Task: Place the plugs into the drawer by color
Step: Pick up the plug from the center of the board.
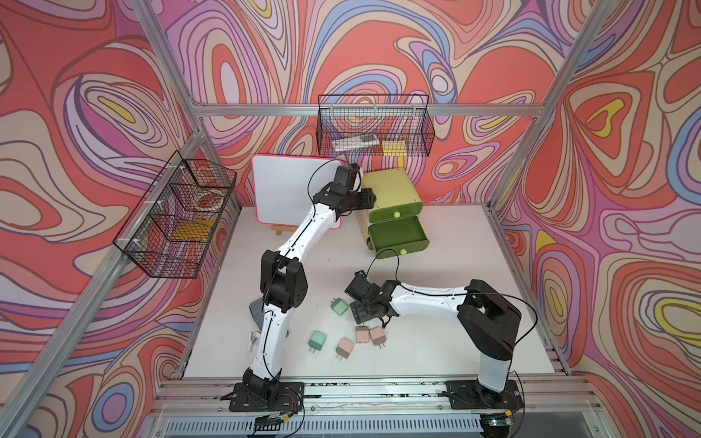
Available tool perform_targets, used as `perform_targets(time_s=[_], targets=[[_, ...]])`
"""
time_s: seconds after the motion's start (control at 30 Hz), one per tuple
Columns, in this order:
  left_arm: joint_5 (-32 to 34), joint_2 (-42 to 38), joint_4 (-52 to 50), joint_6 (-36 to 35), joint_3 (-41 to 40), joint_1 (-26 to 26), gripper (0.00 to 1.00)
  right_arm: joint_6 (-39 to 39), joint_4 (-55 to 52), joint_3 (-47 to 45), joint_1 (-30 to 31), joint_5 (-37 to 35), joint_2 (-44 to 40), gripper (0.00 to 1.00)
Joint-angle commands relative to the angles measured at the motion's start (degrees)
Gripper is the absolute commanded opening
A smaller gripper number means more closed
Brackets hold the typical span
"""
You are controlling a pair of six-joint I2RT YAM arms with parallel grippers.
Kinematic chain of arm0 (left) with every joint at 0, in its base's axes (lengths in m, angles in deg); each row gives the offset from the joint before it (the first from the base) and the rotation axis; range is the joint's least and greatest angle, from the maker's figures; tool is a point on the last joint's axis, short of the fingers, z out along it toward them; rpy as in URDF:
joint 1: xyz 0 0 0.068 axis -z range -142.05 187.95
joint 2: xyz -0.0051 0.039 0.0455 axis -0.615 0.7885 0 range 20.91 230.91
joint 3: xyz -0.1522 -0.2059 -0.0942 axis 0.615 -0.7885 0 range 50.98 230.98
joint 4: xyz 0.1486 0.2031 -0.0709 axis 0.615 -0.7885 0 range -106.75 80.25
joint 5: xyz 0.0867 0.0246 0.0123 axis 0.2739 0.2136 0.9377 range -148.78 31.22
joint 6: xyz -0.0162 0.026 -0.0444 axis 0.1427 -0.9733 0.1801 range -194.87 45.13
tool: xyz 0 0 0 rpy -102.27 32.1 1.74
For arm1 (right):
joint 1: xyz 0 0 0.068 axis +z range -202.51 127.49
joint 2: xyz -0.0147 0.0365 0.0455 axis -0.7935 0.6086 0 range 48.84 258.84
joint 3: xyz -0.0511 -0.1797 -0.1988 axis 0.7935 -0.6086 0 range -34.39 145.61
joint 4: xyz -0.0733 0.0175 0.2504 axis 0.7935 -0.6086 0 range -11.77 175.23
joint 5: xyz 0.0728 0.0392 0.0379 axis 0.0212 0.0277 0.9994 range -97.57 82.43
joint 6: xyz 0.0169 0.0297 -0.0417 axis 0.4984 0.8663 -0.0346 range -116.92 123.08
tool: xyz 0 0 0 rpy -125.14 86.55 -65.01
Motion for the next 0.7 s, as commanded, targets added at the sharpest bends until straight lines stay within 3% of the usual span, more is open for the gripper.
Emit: perform_targets(time_s=[0.0, 0.2, 0.47, 0.67], targets=[[0.02, -0.81, -3.53, -0.61, 0.63, -0.22, 0.54, 1.30, -0.03, -2.36, 0.12, -0.15, -2.88, 0.75], [-0.05, -0.79, -3.55, -0.57, 0.67, -0.23, 0.54, 1.43, 1.09, -3.24, 0.18, 0.72, -3.01, 0.60], [-0.19, -0.88, -3.59, -0.58, 0.70, -0.19, 0.54, 0.88, 0.69, -2.23, 0.04, 0.31, -1.99, 0.47], [-0.34, -0.88, -3.68, -0.48, 0.58, -0.15, 0.54, 0.05, -4.70, 1.61, -0.76, -5.68, -9.65, 0.44]])
